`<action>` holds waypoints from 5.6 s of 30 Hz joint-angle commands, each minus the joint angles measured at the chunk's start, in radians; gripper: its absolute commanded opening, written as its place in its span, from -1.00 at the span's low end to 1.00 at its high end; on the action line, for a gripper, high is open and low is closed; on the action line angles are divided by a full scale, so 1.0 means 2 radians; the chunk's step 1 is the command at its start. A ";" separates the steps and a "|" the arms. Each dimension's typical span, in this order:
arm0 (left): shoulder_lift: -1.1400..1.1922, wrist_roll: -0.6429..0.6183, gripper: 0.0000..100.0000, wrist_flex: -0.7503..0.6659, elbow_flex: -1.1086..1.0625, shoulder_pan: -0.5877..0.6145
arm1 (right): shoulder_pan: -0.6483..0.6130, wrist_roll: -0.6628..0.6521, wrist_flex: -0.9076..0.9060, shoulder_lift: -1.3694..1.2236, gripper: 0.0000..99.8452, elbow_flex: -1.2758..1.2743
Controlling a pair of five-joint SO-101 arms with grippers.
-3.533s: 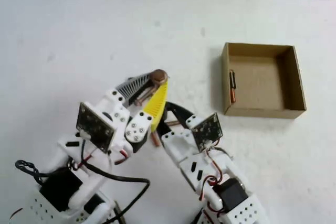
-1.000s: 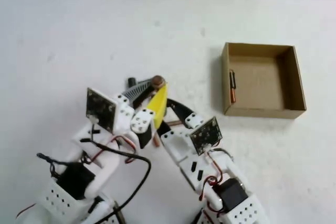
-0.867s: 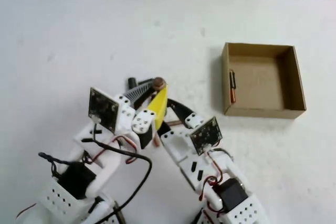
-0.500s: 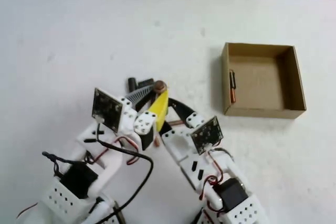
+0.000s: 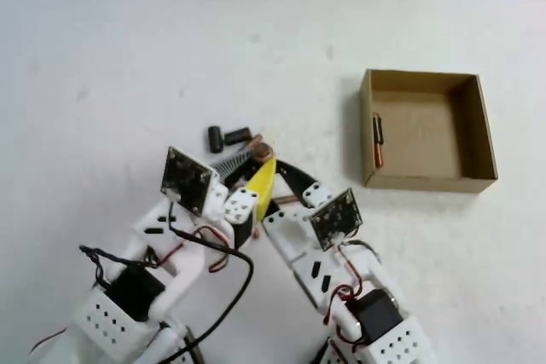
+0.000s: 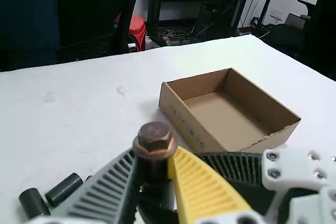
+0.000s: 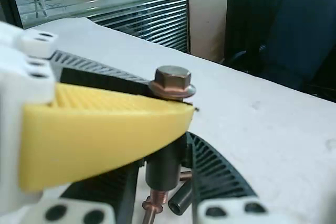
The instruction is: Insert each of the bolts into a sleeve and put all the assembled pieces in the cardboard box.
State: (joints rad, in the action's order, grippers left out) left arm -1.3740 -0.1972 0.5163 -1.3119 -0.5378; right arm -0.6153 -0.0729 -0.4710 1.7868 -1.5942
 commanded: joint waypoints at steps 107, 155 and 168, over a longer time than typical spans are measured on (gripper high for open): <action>-0.217 0.082 -0.96 0.093 -0.191 0.344 | 0.390 -0.108 -0.144 -0.692 -0.96 0.581; -0.217 0.083 -0.96 0.095 -0.191 0.347 | 0.379 -0.161 -0.144 -1.146 -0.77 0.830; -0.217 0.083 -0.96 0.104 -0.191 0.344 | 0.382 -0.161 -0.148 -1.101 -0.76 0.838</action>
State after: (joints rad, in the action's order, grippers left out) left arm -1.7975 -0.0407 0.7204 -1.6955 0.1481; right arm 0.1580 -0.3874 -0.7718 -0.4979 0.0414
